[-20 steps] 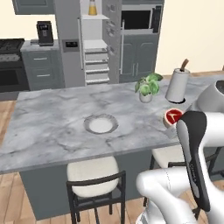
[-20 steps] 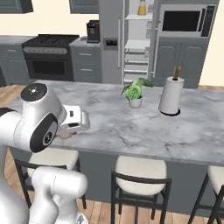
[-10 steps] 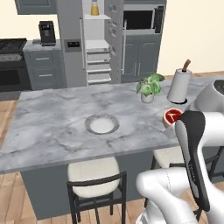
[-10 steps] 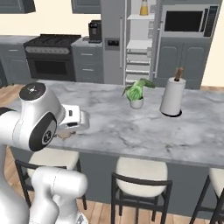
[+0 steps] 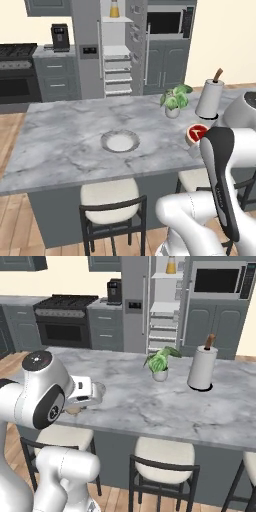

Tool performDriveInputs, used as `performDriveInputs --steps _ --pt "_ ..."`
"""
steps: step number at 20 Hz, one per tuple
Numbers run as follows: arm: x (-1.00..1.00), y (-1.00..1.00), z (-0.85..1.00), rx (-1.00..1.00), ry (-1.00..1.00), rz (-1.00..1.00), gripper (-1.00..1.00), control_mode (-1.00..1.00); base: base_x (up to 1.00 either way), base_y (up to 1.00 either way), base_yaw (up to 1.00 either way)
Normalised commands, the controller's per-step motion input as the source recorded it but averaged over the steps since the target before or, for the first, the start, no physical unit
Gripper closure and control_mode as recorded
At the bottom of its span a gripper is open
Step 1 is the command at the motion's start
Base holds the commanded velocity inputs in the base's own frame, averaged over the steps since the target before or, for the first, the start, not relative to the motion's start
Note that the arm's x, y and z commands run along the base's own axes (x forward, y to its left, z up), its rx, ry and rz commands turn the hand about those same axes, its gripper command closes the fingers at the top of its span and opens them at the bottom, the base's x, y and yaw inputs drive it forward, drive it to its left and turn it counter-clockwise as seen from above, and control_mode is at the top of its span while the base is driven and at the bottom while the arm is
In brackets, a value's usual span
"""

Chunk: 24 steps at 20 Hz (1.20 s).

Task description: Take the steak from the fridge and place it on the digital scale on the counter by the fridge. Wait a few seconds for a reading, then move it to the plate on the dining counter.

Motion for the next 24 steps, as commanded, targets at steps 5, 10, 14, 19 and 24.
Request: performDriveInputs --steps 5,10,14,19,24 --pt "0.00 0.00 0.00 0.00 0.00 0.00 1.00 1.00 0.00 0.06 0.00" --pt "0.00 0.00 0.00 0.00 0.00 0.00 1.00 1.00 0.09 0.35 0.00" --pt "0.00 0.00 0.00 0.00 0.00 0.00 1.00 1.00 0.48 0.49 0.09" --pt "0.00 0.00 0.00 0.00 0.00 0.00 1.00 1.00 0.79 0.37 0.21" --pt "0.00 0.00 0.00 0.00 0.00 0.00 1.00 1.00 0.89 0.24 0.25"
